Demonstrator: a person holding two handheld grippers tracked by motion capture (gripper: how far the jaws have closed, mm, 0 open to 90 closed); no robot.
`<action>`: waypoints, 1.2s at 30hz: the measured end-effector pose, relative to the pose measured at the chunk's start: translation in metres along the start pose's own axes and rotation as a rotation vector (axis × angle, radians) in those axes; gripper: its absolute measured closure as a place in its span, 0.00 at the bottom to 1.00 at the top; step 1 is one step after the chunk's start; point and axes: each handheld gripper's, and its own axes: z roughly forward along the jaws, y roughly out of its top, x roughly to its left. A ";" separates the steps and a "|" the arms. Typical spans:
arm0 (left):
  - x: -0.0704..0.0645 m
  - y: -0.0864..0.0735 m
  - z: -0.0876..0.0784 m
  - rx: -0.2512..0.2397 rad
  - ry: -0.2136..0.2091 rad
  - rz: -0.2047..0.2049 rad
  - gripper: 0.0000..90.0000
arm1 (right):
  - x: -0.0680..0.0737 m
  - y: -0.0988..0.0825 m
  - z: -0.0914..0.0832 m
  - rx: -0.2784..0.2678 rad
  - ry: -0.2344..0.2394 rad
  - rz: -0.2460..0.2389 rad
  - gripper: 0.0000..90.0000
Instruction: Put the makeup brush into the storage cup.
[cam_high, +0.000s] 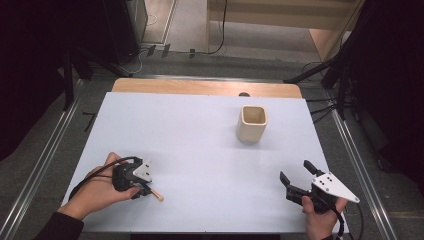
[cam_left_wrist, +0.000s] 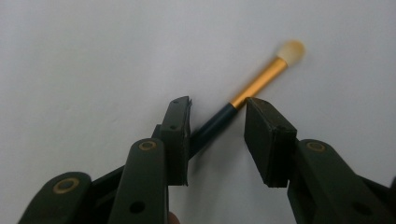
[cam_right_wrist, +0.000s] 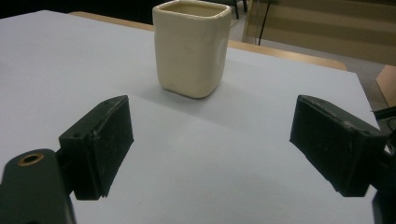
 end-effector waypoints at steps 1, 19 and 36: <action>0.000 0.000 0.000 0.000 0.000 0.000 0.69 | 0.000 0.000 0.000 0.000 0.000 0.000 0.16; 0.002 -0.007 0.000 -0.054 0.011 -0.103 0.94 | 0.000 -0.001 0.002 0.021 -0.011 0.000 0.16; 0.011 -0.005 -0.009 -0.277 0.030 -0.249 0.94 | 0.000 -0.001 0.007 0.037 0.002 -0.004 0.16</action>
